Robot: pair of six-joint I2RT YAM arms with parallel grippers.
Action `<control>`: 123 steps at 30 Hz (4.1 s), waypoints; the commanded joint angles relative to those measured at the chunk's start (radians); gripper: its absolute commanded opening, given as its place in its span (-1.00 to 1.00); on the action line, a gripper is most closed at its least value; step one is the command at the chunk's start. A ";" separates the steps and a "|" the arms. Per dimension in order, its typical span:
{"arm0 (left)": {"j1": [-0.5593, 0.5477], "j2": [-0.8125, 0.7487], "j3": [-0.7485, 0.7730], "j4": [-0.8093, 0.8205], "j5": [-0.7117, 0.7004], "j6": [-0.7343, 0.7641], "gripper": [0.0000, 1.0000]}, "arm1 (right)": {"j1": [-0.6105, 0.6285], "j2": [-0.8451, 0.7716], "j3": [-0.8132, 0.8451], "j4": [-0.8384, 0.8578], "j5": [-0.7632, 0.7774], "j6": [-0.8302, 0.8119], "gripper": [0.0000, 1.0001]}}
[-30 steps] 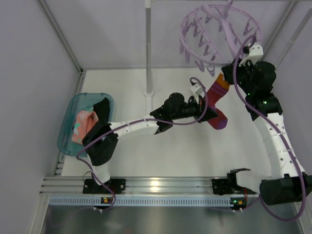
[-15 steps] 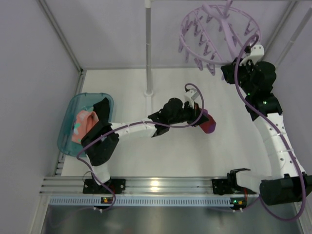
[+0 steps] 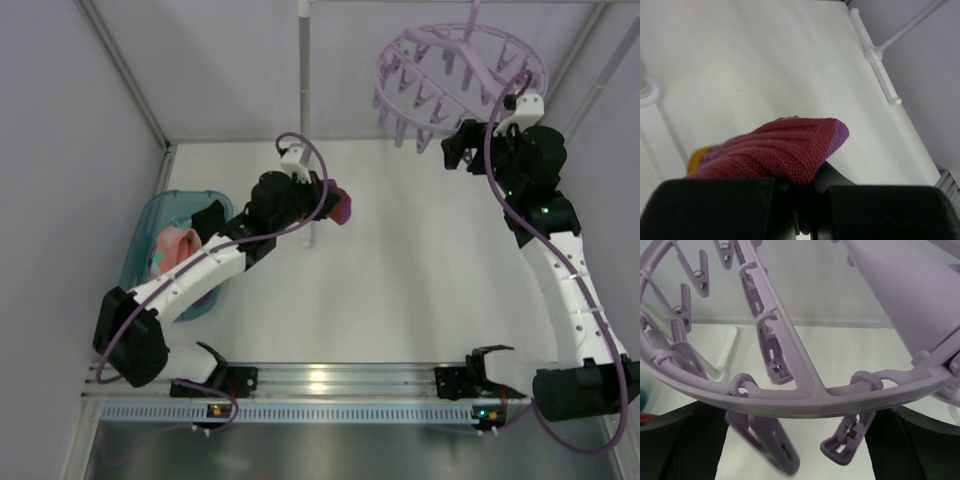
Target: Remove the socks clipped to the hanger
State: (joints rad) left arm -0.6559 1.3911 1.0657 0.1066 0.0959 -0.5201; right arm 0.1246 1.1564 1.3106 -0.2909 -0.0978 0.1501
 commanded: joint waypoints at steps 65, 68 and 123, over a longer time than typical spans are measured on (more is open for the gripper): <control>0.904 0.108 -0.145 -0.581 0.071 -0.250 -1.00 | 0.018 -0.253 -0.011 -0.246 0.015 0.184 0.99; 0.906 0.108 -0.141 -0.581 0.056 -0.248 -0.97 | 0.017 -0.251 -0.020 -0.244 0.015 0.180 0.99; 0.010 -0.139 -0.032 -0.588 -0.171 -0.190 0.97 | 0.182 -0.210 -0.640 -0.037 -0.089 0.499 0.99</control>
State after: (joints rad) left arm -0.6418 1.3098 1.0733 -0.4988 -0.0723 -0.6895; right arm 0.2672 0.9985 0.6998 -0.4351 -0.1993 0.5880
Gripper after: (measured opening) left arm 0.985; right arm 0.993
